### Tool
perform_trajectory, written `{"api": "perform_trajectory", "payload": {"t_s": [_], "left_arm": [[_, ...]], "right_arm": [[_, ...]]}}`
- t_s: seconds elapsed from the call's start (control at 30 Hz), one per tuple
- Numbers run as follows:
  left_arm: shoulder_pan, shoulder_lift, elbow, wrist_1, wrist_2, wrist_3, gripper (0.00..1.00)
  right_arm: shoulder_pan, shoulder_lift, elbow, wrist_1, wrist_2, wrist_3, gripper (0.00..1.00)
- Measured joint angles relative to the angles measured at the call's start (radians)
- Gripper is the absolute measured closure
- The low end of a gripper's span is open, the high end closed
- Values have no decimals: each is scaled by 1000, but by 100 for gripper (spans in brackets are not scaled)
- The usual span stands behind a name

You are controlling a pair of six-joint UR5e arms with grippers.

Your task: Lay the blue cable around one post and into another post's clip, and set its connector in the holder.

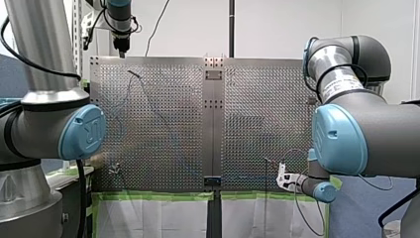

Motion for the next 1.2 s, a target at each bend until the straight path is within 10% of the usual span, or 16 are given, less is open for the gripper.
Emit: {"api": "perform_trajectory", "payload": {"t_s": [0.5,0.8,1.2], "left_arm": [[-129,-85,-138,138,127,-139,1],[-202,-158,-210,211,74,-199,1],[-297,-253,-306,306,-21,-159,1]], "right_arm": [[1,-1,0,21,0,-17,100],[1,0,0,31,0,-15,100],[2,0,0,42,-3,-10,100]]}}
